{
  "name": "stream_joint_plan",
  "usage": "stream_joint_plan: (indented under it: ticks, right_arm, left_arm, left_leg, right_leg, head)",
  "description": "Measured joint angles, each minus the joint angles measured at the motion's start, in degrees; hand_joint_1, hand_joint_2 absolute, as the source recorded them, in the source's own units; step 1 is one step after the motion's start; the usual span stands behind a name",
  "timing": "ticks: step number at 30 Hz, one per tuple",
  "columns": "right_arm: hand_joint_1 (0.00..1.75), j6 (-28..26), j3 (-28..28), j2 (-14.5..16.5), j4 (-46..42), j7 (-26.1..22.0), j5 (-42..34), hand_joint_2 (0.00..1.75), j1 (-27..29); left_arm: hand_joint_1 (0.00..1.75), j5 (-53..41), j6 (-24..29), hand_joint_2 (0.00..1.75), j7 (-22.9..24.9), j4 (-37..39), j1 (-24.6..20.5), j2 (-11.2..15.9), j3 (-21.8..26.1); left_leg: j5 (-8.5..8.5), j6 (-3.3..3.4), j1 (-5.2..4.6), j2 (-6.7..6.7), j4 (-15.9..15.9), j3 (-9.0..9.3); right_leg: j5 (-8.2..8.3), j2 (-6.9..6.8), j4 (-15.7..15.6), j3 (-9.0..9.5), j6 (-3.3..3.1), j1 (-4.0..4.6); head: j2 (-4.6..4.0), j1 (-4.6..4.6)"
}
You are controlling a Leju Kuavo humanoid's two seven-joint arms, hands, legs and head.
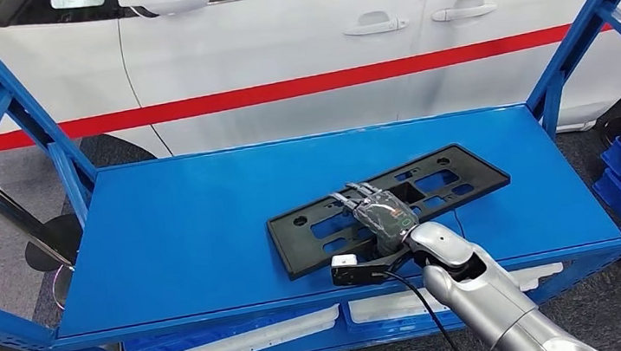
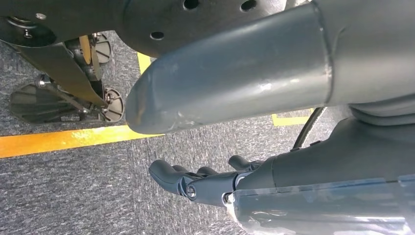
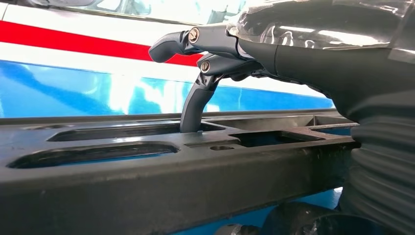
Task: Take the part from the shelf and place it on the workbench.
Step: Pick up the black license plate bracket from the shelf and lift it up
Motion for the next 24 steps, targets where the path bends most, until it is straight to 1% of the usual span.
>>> stream_joint_plan:
  ticks: [2, 3, 6, 7, 24]
  right_arm:
    - [0.0, 0.01, -0.03, 0.09, 0.16, 0.27, 0.57, 1.75, -0.1]
    - [0.38, 0.01, -0.08, 0.18, 0.31, 0.43, 1.01, 1.75, -0.19]
    - [1.69, 0.03, -0.3, 0.4, 1.18, 0.62, 2.1, 1.75, -0.56]
    - [1.75, 0.05, -0.35, 0.43, 1.51, 0.57, 2.26, 1.75, -0.65]
    - [1.75, 0.27, -0.46, 0.44, 3.98, -0.78, 1.45, 1.75, -1.99]
  left_arm:
    - [0.0, -0.01, 0.02, 0.0, -0.02, 0.0, 0.0, -0.01, 0.0]
    - [0.0, -0.01, 0.05, 0.0, -0.04, 0.0, 0.0, -0.02, 0.01]
    - [0.0, -0.06, 0.17, 0.0, -0.14, 0.0, -0.02, -0.05, 0.09]
    - [0.0, -0.07, 0.17, 0.0, -0.16, 0.0, -0.02, -0.05, 0.15]
    - [0.0, -0.62, 0.35, 0.0, -0.35, 0.0, -0.12, -0.06, 1.3]
  left_leg:
    - [0.0, 0.0, 0.0, 0.0, 0.0, 0.02]
    - [0.0, 0.0, 0.0, 0.0, 0.0, 0.04]
    - [0.0, 0.0, 0.0, 0.0, 0.0, 0.09]
    - [0.0, 0.0, 0.0, 0.0, 0.0, 0.1]
    - [0.0, 0.0, 0.0, -0.04, 0.0, 0.13]
  right_leg:
    - [0.0, 0.0, 0.0, 0.02, 0.0, 0.0]
    - [0.0, 0.0, 0.0, 0.03, 0.0, 0.0]
    - [0.0, 0.0, 0.0, 0.08, 0.0, 0.0]
    - [0.0, -0.01, 0.0, 0.09, 0.0, 0.0]
    - [-0.02, -0.04, -0.01, 0.16, 0.0, 0.0]
  head:
    - [0.0, 0.0]
    - [0.0, 0.01]
    - [0.0, 0.01]
    - [0.0, 0.01]
    - [0.0, 0.01]
